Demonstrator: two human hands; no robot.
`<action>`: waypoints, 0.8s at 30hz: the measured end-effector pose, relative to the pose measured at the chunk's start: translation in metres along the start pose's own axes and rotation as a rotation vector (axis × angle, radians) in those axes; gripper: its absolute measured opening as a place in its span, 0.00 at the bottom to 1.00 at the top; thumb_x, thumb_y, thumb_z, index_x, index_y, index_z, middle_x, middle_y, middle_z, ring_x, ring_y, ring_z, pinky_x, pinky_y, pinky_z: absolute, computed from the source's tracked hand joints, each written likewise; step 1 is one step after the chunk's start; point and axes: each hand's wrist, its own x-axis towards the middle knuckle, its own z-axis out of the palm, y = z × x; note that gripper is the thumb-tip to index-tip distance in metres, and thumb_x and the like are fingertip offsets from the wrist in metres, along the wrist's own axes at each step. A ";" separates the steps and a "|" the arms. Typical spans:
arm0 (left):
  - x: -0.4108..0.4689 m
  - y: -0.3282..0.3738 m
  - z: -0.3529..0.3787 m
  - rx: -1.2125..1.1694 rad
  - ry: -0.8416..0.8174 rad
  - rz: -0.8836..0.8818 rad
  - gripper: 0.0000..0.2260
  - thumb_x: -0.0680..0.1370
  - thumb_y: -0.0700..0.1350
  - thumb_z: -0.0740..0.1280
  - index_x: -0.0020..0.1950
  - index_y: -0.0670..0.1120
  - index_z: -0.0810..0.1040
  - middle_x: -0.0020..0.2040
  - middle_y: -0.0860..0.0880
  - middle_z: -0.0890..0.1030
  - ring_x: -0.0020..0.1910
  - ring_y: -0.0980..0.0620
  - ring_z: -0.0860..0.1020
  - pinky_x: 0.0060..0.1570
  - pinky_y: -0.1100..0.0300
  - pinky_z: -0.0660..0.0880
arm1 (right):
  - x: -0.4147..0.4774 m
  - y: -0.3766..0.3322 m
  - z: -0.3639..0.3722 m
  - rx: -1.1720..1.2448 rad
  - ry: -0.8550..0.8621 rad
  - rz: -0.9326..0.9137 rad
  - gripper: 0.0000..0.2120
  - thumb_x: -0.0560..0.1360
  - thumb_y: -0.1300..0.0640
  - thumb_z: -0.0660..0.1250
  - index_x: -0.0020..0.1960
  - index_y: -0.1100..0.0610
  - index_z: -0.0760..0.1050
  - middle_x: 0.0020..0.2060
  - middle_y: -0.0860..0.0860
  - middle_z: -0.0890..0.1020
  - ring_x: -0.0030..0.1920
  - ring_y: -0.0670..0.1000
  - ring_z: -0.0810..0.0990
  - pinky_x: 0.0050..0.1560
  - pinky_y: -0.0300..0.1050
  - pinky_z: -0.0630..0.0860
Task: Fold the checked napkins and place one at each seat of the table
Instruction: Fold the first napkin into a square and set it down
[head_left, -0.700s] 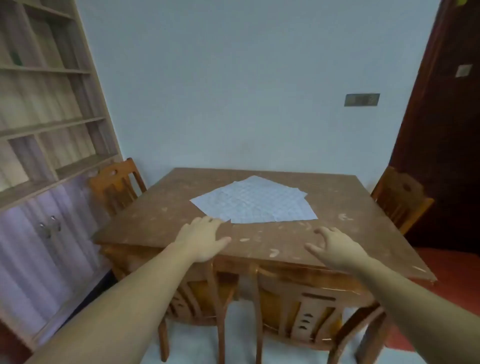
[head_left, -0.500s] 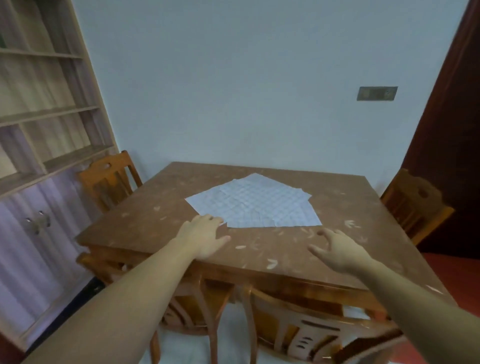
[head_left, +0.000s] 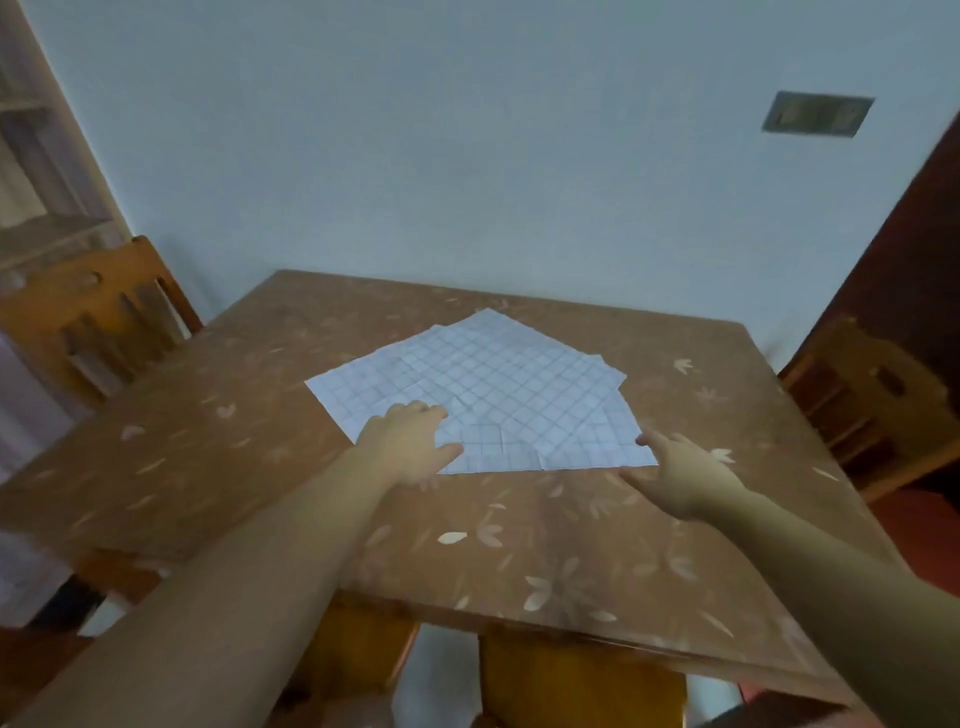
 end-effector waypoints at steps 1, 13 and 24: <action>0.013 0.000 0.004 0.001 -0.006 0.005 0.28 0.79 0.63 0.58 0.75 0.52 0.62 0.74 0.50 0.67 0.71 0.46 0.66 0.63 0.48 0.68 | 0.013 -0.002 0.003 -0.007 -0.011 0.002 0.32 0.76 0.36 0.59 0.75 0.51 0.62 0.73 0.52 0.68 0.67 0.57 0.73 0.62 0.54 0.73; 0.159 0.035 0.089 -0.024 -0.074 -0.009 0.25 0.79 0.61 0.57 0.73 0.51 0.65 0.71 0.49 0.70 0.68 0.47 0.68 0.65 0.48 0.65 | 0.172 0.001 0.079 0.081 -0.141 -0.056 0.30 0.78 0.40 0.60 0.75 0.53 0.61 0.72 0.53 0.68 0.69 0.56 0.70 0.65 0.56 0.70; 0.270 0.076 0.179 -0.086 0.003 0.111 0.21 0.80 0.54 0.57 0.70 0.45 0.67 0.67 0.46 0.72 0.68 0.45 0.68 0.64 0.46 0.66 | 0.257 -0.002 0.163 0.043 -0.003 -0.140 0.29 0.81 0.42 0.55 0.77 0.54 0.56 0.79 0.51 0.56 0.78 0.53 0.52 0.74 0.54 0.54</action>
